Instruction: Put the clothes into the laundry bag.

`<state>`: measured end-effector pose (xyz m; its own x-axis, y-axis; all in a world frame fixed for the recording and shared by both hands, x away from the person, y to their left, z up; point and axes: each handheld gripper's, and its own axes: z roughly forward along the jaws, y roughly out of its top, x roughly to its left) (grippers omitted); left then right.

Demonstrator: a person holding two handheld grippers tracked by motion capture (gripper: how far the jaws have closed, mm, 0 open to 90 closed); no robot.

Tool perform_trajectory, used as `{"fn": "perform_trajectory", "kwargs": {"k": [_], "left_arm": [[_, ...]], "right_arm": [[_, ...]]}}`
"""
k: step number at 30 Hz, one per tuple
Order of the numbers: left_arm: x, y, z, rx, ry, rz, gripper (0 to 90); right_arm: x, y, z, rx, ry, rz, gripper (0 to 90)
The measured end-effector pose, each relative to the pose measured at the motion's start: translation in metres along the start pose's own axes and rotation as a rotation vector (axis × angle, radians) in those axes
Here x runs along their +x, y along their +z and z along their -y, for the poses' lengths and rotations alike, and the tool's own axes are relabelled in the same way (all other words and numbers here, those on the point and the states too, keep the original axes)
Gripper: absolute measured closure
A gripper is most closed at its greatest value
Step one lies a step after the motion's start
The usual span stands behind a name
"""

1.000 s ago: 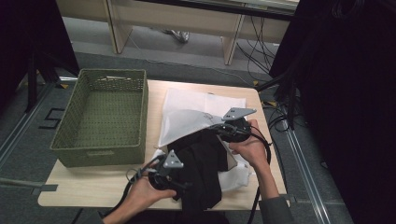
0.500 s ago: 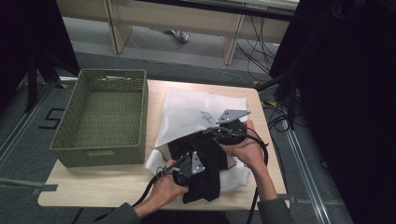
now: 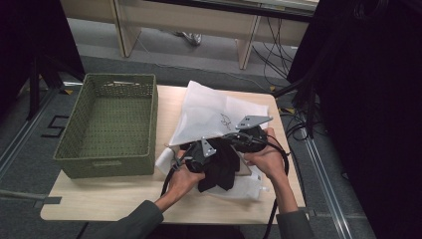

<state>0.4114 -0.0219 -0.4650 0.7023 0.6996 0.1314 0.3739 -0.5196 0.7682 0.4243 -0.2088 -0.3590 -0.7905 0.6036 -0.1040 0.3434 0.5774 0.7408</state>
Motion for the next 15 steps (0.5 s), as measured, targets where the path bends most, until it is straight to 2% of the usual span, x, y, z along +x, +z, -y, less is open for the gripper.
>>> {"fn": "perform_trajectory", "kwargs": {"k": [1,3,4,5,7,8,9,11,12,13,15], "left_arm": [[0.001,-0.006,0.002,-0.007,-0.008,0.014,73.2],[0.004,-0.018,0.006,-0.006,-0.013,0.053,66.3],[0.004,-0.025,0.01,-0.013,-0.029,0.065,62.8],[0.007,-0.035,0.014,-0.019,-0.022,0.08,59.0],[0.007,-0.048,0.021,-0.021,-0.068,0.109,50.1],[0.008,-0.055,0.025,-0.018,-0.079,0.126,45.4],[0.007,-0.064,0.03,-0.021,-0.079,0.145,41.6],[0.007,-0.074,0.04,-0.01,-0.065,0.155,34.9],[0.004,-0.077,0.044,-0.003,-0.088,0.162,31.2],[0.001,-0.078,0.049,-0.003,-0.098,0.182,29.1],[-0.008,-0.077,0.06,0.008,-0.085,0.197,25.0]], "right_arm": [[0.002,-0.001,0.0,0.006,0.012,0.016,87.5],[0.004,-0.001,-0.002,0.008,-0.004,0.011,87.4],[0.005,0.0,-0.003,0.002,-0.025,0.007,87.5],[0.007,0.001,-0.004,-0.002,-0.009,0.01,87.5],[0.008,0.001,-0.004,-0.011,-0.031,0.021,87.4],[0.009,0.0,-0.005,0.01,-0.025,0.001,87.5],[0.01,-0.001,-0.005,0.008,-0.02,0.012,87.4],[0.011,0.0,-0.005,0.005,-0.03,0.007,87.4],[0.012,0.001,-0.005,-0.005,-0.03,0.018,87.4],[0.012,0.001,-0.006,0.006,-0.037,-0.002,87.4],[0.013,0.001,-0.006,0.015,-0.021,-0.003,87.4]]}}
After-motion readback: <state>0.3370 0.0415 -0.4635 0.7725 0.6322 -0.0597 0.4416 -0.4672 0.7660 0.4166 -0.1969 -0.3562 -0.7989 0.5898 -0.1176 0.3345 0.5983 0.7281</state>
